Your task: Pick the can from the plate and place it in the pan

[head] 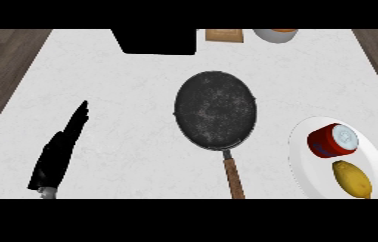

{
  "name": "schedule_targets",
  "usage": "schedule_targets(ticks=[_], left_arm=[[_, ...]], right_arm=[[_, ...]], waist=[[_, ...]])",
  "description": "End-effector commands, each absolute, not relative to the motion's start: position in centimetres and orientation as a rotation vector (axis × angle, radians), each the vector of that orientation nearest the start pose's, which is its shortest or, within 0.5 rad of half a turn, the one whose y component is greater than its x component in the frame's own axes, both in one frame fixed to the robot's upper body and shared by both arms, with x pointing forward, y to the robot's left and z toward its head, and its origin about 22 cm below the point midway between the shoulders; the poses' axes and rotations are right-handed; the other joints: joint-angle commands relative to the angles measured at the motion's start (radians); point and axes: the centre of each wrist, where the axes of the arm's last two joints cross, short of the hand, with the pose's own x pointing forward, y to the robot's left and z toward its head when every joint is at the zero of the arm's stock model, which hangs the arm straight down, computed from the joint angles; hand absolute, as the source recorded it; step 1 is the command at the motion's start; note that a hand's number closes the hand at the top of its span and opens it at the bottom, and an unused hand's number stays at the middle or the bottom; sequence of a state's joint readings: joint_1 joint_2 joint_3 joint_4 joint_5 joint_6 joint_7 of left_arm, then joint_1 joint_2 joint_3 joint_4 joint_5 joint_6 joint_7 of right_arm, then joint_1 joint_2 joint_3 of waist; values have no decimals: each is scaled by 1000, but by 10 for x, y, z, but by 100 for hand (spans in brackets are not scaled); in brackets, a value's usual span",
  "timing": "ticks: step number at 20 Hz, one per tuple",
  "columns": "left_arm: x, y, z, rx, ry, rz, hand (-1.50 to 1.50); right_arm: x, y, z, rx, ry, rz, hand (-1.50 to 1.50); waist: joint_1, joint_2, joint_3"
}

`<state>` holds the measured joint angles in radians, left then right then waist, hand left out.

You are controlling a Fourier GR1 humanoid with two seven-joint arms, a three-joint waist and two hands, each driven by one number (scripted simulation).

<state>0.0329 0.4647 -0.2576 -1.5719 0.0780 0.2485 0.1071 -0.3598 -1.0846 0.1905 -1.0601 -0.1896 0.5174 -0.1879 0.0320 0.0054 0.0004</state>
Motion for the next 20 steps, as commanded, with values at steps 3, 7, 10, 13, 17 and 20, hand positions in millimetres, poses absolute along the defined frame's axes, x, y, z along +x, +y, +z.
schedule_targets(ticks=[3,7,10,13,17,20], left_arm=[[228,275,10,326,-1403,-265,0],[218,270,5,333,-1379,-275,0],[230,290,9,328,-1388,-259,0],[207,282,4,313,-1392,-245,0],[229,269,4,348,-1382,-277,0],[226,290,7,346,-1377,-279,0]], right_arm=[[328,-420,186,-244,-1139,1121,-150],[338,-417,176,-278,-1068,1128,-150],[355,-390,172,-256,-1002,1170,-150],[344,-387,147,-249,-933,1228,-150],[364,-354,163,-306,-863,1323,-150],[354,-343,157,-329,-755,1403,-150]], waist=[[-14,-4,-2],[-19,-5,0],[-18,-4,-1],[-20,-6,0],[-20,-3,-1],[-26,-6,-1]])
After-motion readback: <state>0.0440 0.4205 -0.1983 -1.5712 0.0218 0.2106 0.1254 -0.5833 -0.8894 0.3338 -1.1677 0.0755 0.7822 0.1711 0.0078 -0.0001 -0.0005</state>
